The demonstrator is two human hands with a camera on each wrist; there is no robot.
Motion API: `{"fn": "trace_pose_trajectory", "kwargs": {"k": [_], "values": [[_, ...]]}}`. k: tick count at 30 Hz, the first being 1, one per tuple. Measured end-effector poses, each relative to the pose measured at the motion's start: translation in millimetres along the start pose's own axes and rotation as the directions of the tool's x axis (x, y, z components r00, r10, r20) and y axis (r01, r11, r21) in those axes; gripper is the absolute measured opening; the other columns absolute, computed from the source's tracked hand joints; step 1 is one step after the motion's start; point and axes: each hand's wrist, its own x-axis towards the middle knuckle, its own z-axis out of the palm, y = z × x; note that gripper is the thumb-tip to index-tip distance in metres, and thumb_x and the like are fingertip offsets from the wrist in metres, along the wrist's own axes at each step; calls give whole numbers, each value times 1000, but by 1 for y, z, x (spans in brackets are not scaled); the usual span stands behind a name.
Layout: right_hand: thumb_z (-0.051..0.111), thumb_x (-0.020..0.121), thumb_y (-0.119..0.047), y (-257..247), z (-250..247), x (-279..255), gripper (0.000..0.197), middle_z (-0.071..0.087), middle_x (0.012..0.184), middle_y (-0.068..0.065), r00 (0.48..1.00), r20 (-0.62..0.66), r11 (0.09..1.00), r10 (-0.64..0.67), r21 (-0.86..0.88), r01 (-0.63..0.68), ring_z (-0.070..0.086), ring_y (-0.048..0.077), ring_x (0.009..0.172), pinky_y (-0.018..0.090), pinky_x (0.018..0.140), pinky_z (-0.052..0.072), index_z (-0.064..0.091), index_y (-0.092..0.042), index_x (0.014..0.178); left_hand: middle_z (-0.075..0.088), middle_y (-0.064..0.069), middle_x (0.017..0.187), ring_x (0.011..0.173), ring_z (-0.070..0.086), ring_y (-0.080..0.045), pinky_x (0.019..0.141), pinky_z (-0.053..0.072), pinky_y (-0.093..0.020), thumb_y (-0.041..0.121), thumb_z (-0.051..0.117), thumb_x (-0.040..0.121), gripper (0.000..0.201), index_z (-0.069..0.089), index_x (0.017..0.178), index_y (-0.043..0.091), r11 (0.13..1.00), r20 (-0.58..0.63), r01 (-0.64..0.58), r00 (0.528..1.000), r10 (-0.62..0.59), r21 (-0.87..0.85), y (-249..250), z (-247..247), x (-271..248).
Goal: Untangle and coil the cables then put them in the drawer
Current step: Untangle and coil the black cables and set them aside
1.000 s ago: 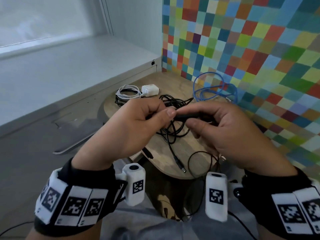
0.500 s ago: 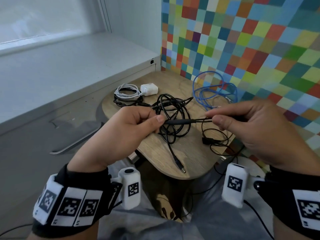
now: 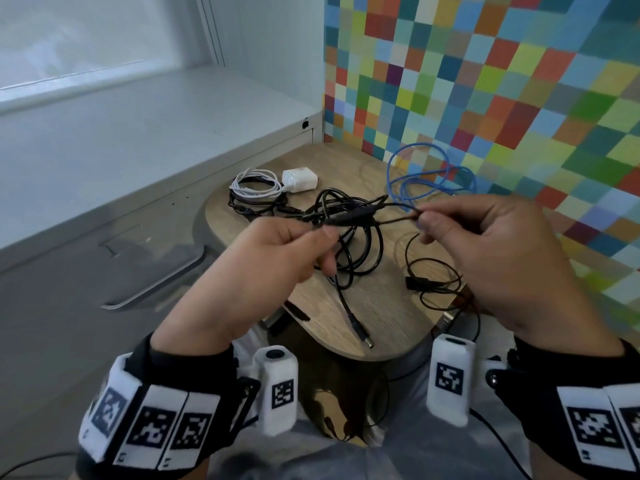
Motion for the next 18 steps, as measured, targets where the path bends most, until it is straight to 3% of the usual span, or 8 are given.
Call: {"fn": "trace_pose_trajectory", "kwargs": {"k": [2, 4, 6, 8, 11, 14, 18], "values": [[73, 95, -19, 0, -4, 2, 14, 76, 74, -8, 994, -110, 998, -1, 61, 8, 66, 1, 63, 14, 64, 52, 78, -30, 89, 31, 4, 52, 47, 20, -14, 51, 16, -29, 46, 56, 91, 41, 64, 62, 18, 999, 74, -5, 997, 8, -40, 0, 1, -2], [74, 94, -20, 1, -6, 3, 11, 76, 75, -8, 988, -152, 999, -5, 46, 13, 70, 3, 70, 17, 72, 57, 79, -27, 88, 30, 4, 53, 47, 17, -14, 47, 13, -30, 36, 51, 97, 36, 60, 66, 19, 965, 79, -73, 992, 96, -251, 3, 2, -4], [75, 94, -23, 3, -4, 2, 13, 76, 75, -12, 991, -130, 1000, -11, -11, 9, 71, 4, 73, 15, 71, 56, 78, -31, 85, 31, 5, 53, 46, 17, -13, 44, 11, -31, 26, 44, 101, 32, 60, 76, 16, 868, 27, -149, 983, 183, -473, 7, 2, -5], [76, 93, -22, 7, -3, 1, 19, 75, 75, -17, 995, -97, 998, -4, -59, -2, 71, 1, 73, 10, 66, 52, 76, -38, 82, 33, 6, 55, 45, 19, -11, 43, 12, -31, 22, 39, 104, 30, 62, 86, 15, 787, -61, -221, 972, 228, -576, 11, -2, -6], [76, 92, -23, 10, -1, -1, 21, 73, 73, -25, 999, -33, 988, 29, -148, -34, 68, -5, 70, 7, 61, 47, 74, -42, 85, 37, 4, 58, 46, 22, -10, 45, 15, -30, 20, 37, 106, 31, 67, 99, 15, 742, -212, -327, 945, 249, -585, 14, -3, -6], [76, 91, -28, 10, 8, -4, 18, 70, 71, -28, 998, 36, 967, 51, -253, -40, 67, -10, 77, 10, 66, 48, 75, -44, 83, 48, 0, 62, 47, 27, -12, 45, 19, -27, 17, 36, 108, 32, 68, 109, 12, 745, -328, -387, 915, 236, -544, 13, 3, -5], [74, 92, -33, 3, 26, -10, 9, 73, 82, -23, 993, 105, 920, 48, -391, -3, 68, -4, 77, 27, 77, 59, 81, -34, 98, 66, -9, 71, 49, 45, -17, 46, 36, -19, 13, 35, 111, 32, 66, 111, 8, 848, -373, -406, 886, 274, -342, 14, 24, -5]]}}
